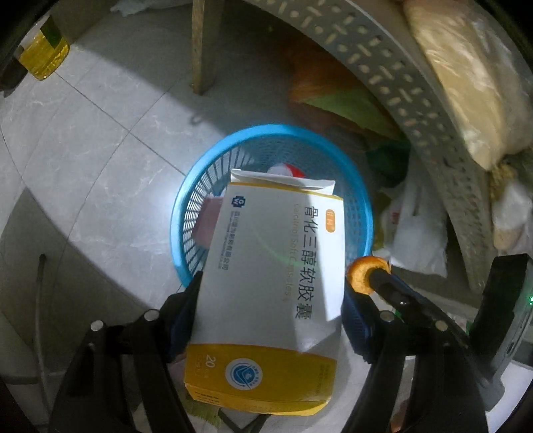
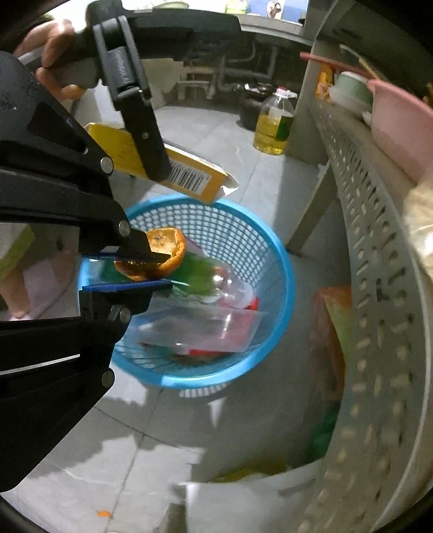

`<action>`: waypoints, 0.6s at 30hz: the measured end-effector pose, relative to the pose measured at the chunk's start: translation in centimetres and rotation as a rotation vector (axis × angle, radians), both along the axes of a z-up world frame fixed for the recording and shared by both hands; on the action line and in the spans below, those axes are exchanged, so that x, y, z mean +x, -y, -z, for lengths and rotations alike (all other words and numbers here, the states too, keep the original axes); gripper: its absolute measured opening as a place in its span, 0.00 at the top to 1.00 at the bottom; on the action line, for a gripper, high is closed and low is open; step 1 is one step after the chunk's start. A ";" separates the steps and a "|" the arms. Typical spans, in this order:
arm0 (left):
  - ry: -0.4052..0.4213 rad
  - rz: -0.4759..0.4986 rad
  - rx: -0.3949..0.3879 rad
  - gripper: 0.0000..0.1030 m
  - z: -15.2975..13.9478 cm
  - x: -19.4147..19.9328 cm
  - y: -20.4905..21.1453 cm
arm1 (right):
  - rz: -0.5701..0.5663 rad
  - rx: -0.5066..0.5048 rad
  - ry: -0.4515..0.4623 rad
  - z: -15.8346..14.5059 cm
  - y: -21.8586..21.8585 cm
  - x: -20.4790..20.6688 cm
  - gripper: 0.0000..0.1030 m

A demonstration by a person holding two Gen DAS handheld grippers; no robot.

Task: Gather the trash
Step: 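Carry the box and peel to the blue wastebasket with both tools, then open both tools over the wastebasket to drop the box and peel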

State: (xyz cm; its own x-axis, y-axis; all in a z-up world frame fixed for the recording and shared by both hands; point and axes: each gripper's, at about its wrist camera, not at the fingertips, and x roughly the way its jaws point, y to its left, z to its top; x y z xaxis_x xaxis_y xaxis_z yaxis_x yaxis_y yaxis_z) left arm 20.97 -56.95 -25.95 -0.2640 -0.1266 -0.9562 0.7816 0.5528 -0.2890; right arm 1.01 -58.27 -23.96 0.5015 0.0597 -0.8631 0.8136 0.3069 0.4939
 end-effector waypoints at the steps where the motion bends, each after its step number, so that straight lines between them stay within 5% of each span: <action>1: -0.002 -0.002 0.010 0.29 0.5 0.0 0.2 | -0.001 0.000 -0.003 0.2 -0.1 0.1 0.76; 4: -0.039 -0.033 0.008 0.23 0.8 0.3 0.3 | 0.008 -0.023 -0.006 0.1 -0.2 -0.1 0.59; 7: -0.058 -0.047 -0.027 0.17 0.5 0.4 0.2 | 0.008 -0.041 0.008 -0.2 -0.4 -0.6 0.54; 13: -0.059 -0.060 -0.054 0.17 -1.2 0.4 -0.7 | 0.040 -0.069 0.013 -1.2 -0.9 -2.5 0.54; 18: -0.055 -0.041 -0.132 0.17 -5.5 -0.1 -2.4 | 0.053 -0.092 0.019 -3.0 -2.1 -4.5 0.53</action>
